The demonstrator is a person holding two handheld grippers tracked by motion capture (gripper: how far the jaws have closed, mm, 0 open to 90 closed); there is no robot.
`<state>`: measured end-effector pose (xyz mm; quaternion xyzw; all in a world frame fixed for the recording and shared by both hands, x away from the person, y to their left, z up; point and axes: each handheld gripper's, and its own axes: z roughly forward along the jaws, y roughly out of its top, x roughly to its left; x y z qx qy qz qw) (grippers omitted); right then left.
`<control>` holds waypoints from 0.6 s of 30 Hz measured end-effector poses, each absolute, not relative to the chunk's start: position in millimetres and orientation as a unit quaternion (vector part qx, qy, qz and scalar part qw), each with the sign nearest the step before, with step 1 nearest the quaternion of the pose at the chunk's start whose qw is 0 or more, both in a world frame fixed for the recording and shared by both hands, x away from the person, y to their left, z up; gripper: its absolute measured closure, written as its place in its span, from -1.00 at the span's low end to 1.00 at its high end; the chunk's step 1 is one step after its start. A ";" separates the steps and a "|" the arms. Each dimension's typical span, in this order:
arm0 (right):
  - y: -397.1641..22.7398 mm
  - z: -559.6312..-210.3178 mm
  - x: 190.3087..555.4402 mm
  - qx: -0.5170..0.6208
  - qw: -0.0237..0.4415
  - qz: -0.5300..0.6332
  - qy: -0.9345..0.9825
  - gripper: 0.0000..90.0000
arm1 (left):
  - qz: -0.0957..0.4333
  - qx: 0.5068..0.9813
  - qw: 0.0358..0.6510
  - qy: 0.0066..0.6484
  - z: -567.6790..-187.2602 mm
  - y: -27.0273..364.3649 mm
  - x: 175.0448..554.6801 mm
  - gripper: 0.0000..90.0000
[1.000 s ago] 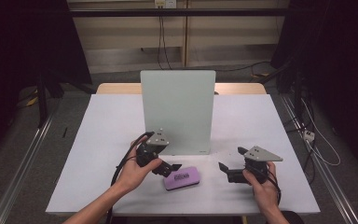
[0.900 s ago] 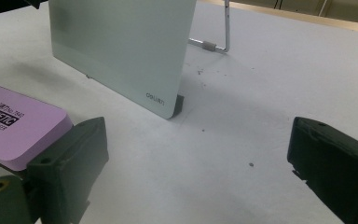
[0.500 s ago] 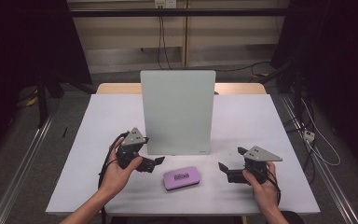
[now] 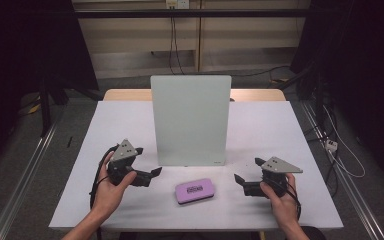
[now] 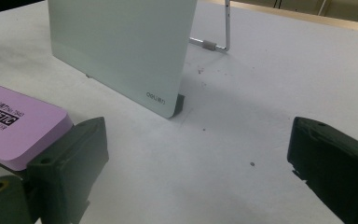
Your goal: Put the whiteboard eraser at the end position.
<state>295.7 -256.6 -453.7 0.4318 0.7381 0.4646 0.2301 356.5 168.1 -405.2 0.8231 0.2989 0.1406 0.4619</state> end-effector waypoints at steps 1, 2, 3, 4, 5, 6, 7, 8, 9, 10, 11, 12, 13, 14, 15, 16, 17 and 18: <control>-256.6 -453.6 295.7 0.432 0.230 0.464 0.738 -0.88 | 0.142 0.822 0.462 0.301 -405.3 169.8 355.9 -0.86; -256.6 -453.7 295.7 0.432 0.230 0.464 0.738 -0.88 | 0.141 0.820 0.466 0.301 -405.8 172.6 355.2 -0.86; -256.7 -453.7 295.7 0.432 0.230 0.464 0.738 -0.88 | 0.143 0.819 0.464 0.305 -405.6 174.7 353.6 -0.86; -256.8 -453.8 295.8 0.433 0.230 0.464 0.738 -0.88 | 0.149 0.819 0.460 0.308 -405.1 176.7 351.8 -0.86; -256.8 -453.8 295.8 0.434 0.230 0.464 0.737 -0.88 | 0.152 0.817 0.460 0.313 -405.0 177.5 349.4 -0.86; -257.1 -453.9 295.9 0.433 0.230 0.464 0.738 -0.88 | 0.155 0.816 0.458 0.316 -404.2 179.2 347.5 -0.86; -257.3 -454.0 296.1 0.433 0.230 0.464 0.738 -0.88 | 0.156 0.815 0.459 0.316 -403.6 181.2 346.2 -0.86; -257.5 -454.0 296.1 0.434 0.230 0.464 0.737 -0.88 | 0.155 0.814 0.462 0.316 -403.8 182.8 345.4 -0.86; -257.5 -453.9 296.0 0.434 0.231 0.465 0.736 -0.88 | 0.159 0.813 0.460 0.319 -404.0 184.3 344.3 -0.86; -257.6 -453.9 295.8 0.433 0.231 0.464 0.737 -0.88 | 0.162 0.813 0.458 0.320 -404.8 185.9 343.3 -0.86; -257.5 -453.8 295.4 0.434 0.230 0.464 0.737 -0.88 | 0.163 0.815 0.455 0.320 -405.4 187.8 342.4 -0.86; -257.5 -453.8 295.2 0.434 0.230 0.464 0.737 -0.88 | 0.161 0.814 0.457 0.322 -406.9 189.5 341.8 -0.86; -257.8 -453.8 295.3 0.434 0.232 0.464 0.737 -0.88 | 0.160 0.814 0.454 0.327 -408.0 191.1 340.6 -0.86; -257.9 -454.0 295.2 0.435 0.231 0.464 0.737 -0.88 | 0.161 0.813 0.453 0.328 -409.3 192.6 339.8 -0.86; -258.1 -454.0 295.1 0.435 0.231 0.464 0.736 -0.88 | 0.163 0.812 0.453 0.329 -410.6 194.3 339.2 -0.86; -258.3 -454.1 295.0 0.435 0.231 0.464 0.736 -0.88 | 0.163 0.812 0.451 0.332 -411.6 195.8 338.6 -0.86; -258.5 -454.1 294.9 0.436 0.231 0.463 0.736 -0.88 | 0.165 0.812 0.450 0.334 -412.6 197.7 338.3 -0.86; -258.5 -454.1 294.6 0.437 0.231 0.463 0.736 -0.88 | 0.166 0.809 0.450 0.339 -413.7 199.1 337.4 -0.86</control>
